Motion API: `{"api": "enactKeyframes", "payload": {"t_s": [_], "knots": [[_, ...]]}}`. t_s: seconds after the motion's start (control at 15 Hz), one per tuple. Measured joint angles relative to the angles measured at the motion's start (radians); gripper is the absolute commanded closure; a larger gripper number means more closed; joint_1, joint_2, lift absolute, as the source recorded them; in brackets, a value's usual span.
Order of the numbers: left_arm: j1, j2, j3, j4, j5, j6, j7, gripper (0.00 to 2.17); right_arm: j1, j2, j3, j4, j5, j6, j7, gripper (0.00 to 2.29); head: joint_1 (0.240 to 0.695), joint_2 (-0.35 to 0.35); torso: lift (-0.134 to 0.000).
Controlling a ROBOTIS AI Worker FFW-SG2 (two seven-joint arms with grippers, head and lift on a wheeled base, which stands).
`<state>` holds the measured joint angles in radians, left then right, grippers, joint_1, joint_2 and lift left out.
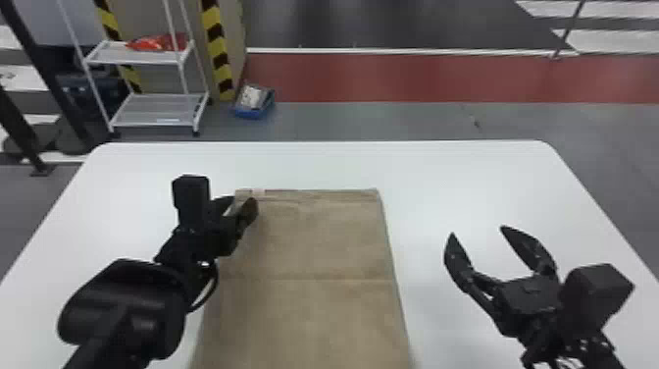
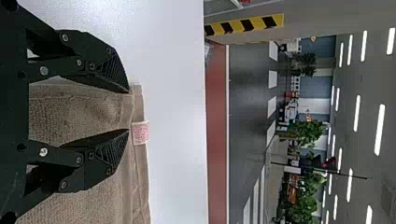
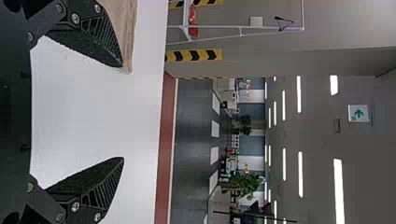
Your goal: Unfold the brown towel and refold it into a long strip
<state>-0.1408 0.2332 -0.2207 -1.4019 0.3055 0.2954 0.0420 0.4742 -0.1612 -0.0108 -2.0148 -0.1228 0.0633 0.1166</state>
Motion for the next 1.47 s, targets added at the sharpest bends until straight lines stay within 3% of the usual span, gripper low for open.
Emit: {"api": "enactKeyframes", "payload": {"t_s": [0.07, 0.13, 0.33, 0.73, 1.2, 1.47], "knots": [[0.001, 0.000, -0.001, -0.001, -0.002, 0.001, -0.001, 1.15, 0.001, -0.001, -0.001, -0.001, -0.001, 0.000, 0.000, 0.19, 0.695, -0.014, -0.123], [0.005, 0.000, -0.001, -0.004, -0.003, 0.001, 0.003, 1.41, 0.003, -0.001, -0.002, -0.002, -0.001, 0.000, 0.000, 0.19, 0.695, -0.015, -0.123], [0.031, 0.001, 0.000, -0.057, -0.003, 0.000, 0.027, 1.44, 0.007, -0.001, -0.003, -0.007, -0.002, -0.003, 0.000, 0.19, 0.695, -0.017, -0.123], [0.150, 0.025, 0.029, -0.312, 0.014, 0.047, 0.026, 1.44, -0.003, -0.001, 0.003, -0.011, -0.002, -0.008, 0.000, 0.19, 0.695, -0.030, -0.123], [0.425, 0.087, 0.158, -0.624, 0.021, 0.141, -0.003, 1.44, -0.165, -0.006, -0.008, 0.026, -0.015, 0.079, 0.000, 0.19, 0.695, -0.009, -0.123], [0.583, 0.102, 0.218, -0.729, 0.023, 0.149, -0.033, 1.44, -0.251, -0.005, 0.008, 0.095, -0.020, 0.098, -0.001, 0.23, 0.695, 0.012, -0.123]]}}
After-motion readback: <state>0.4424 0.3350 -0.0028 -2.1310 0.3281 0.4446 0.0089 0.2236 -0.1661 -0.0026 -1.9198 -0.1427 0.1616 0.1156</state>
